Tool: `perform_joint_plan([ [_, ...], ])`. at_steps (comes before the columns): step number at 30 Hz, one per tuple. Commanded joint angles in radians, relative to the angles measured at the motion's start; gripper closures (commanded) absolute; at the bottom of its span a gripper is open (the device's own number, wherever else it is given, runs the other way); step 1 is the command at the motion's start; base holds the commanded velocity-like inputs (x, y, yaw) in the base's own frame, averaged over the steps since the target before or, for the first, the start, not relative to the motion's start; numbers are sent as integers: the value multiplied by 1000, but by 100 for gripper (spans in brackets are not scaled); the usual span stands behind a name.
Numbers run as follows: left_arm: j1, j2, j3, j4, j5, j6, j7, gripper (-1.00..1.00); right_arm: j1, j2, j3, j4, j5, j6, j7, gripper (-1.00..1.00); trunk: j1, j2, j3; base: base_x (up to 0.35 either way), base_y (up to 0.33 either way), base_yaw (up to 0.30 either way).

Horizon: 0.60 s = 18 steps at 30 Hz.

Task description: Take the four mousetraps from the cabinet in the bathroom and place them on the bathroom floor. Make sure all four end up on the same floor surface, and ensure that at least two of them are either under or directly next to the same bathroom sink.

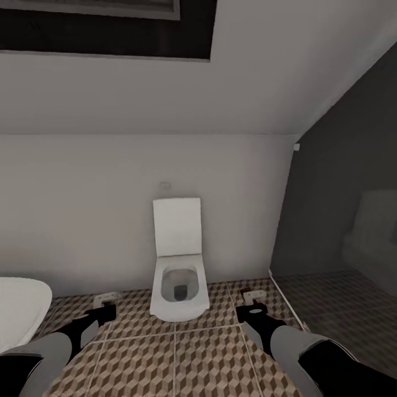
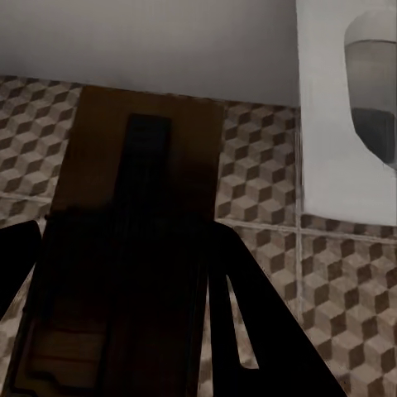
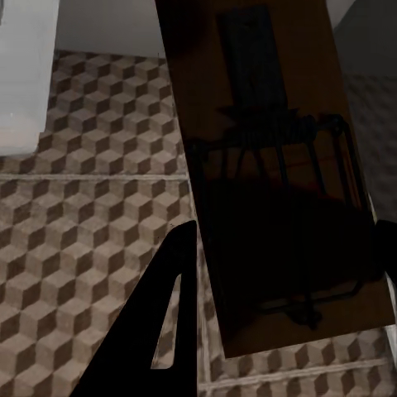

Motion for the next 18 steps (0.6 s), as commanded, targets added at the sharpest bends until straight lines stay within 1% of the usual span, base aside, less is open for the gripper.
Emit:
perform_joint_plan([
  [1, -1, 0, -8, 1, 9, -4, -2, 100, -1, 1, 9, 2, -9, 2, -1, 100, 0, -1, -1, 0, 0, 273],
  [14, -1, -2, -9, 1, 10, -4, -5, 100, -1, 0, 9, 2, -9, 2, -1, 100, 0, -1, -1, 0, 0, 273],
  [18, -1, -5, -9, 1, 10, -3, -5, 100, -1, 0, 9, 2, -9, 1, -1, 100, 0, -1, -1, 0, 0, 128],
])
